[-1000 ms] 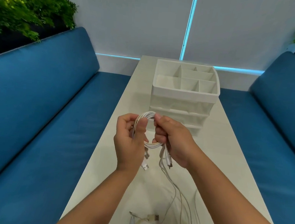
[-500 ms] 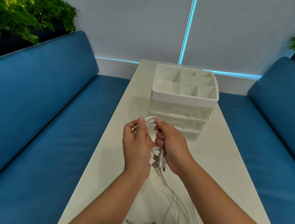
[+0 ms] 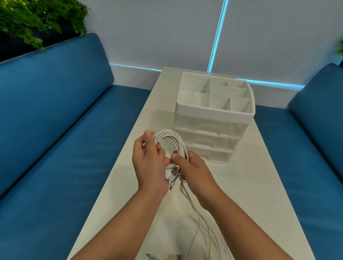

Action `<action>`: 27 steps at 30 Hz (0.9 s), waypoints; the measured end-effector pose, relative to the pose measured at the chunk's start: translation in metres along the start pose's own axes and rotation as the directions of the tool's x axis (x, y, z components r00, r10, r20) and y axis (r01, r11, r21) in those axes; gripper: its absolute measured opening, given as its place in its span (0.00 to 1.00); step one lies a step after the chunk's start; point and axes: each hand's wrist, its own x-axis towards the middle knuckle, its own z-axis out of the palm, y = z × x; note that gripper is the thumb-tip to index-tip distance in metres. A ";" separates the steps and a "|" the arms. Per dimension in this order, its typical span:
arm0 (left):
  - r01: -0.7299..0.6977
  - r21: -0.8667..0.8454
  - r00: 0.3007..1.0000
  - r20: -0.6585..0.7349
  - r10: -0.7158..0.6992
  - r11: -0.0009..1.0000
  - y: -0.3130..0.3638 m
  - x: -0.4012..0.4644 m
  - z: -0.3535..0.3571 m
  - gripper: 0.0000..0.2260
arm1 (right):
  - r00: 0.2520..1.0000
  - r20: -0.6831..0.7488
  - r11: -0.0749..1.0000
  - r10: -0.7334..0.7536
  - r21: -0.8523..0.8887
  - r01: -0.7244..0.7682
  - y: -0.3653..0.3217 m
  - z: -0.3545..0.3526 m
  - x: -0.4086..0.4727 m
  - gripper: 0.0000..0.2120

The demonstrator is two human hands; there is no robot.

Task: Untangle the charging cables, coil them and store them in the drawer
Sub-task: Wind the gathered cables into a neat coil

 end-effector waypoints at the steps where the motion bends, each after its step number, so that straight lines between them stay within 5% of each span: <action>1: -0.005 -0.010 1.000 -0.005 0.005 1.000 0.000 0.000 0.000 0.12 | 1.000 -0.006 1.000 0.012 0.008 -0.012 0.001 0.002 0.000 0.12; 12: -0.082 -0.055 0.997 0.012 0.083 0.995 -0.007 -0.016 0.014 0.12 | 0.980 -0.194 0.948 -0.035 0.304 0.094 -0.014 0.017 0.001 0.10; 19: -0.105 0.008 0.994 -0.022 0.105 0.994 -0.006 -0.005 0.014 0.17 | 0.977 -0.165 0.960 -0.131 0.224 0.167 -0.011 0.020 0.003 0.10; 23: -0.044 0.080 0.991 0.126 0.034 0.996 -0.004 -0.002 0.008 0.28 | 0.986 -0.123 0.972 -0.114 0.191 0.136 -0.012 0.016 0.003 0.10; 27: 0.092 -0.030 0.973 0.215 -0.083 0.995 0.002 -0.002 0.005 0.13 | 0.999 -0.002 0.953 -0.050 0.300 0.048 -0.017 0.005 0.007 0.11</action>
